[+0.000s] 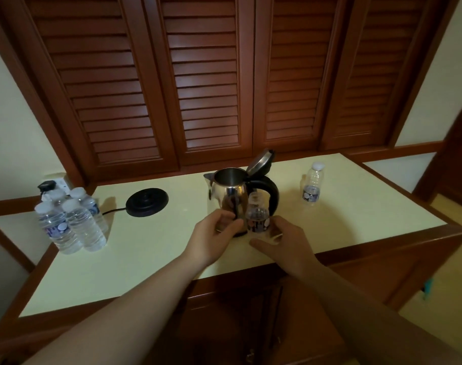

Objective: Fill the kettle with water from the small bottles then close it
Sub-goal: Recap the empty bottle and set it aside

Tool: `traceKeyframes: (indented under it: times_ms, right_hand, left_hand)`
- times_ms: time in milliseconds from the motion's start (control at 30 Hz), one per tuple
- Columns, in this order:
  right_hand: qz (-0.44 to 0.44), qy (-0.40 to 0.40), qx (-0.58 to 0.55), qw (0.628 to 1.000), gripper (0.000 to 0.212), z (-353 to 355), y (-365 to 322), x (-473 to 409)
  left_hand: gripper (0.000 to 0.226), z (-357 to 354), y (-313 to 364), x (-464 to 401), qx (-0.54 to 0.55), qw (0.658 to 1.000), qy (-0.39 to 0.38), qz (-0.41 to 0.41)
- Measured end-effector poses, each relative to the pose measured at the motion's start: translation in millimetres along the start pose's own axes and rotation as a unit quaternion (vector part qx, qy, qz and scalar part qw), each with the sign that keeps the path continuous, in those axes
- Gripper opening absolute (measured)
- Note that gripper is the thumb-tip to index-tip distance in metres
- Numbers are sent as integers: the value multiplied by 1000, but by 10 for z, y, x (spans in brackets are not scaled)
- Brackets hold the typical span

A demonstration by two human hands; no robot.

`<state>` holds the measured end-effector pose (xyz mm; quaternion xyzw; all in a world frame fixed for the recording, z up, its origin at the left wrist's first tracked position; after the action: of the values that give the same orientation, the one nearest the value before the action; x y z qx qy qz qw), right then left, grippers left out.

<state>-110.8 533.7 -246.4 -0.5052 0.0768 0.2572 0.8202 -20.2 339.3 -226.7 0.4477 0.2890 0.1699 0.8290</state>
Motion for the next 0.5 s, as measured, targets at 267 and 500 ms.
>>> traceKeyframes:
  times_ms: [267, 500]
  right_hand:
    - [-22, 50, 44, 998, 40, 663, 526, -214]
    - [-70, 134, 102, 983, 48, 1219, 1039, -751]
  left_hand:
    - [32, -530, -280, 57, -174, 981, -63, -62]
    - [23, -644, -413, 130, -225, 965, -19, -130]
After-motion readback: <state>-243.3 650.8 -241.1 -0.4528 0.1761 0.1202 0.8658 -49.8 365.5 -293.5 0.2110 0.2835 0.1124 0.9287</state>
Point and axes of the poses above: each hand's wrist, its own x-axis away from the middle knuckle, its own z-axis out of the back of the hand, y = z × x, the point moved 1 cm from there along -x, towards the middle knuckle, and after that the axes turned 12 degrees about y, right-handed, at the moved point
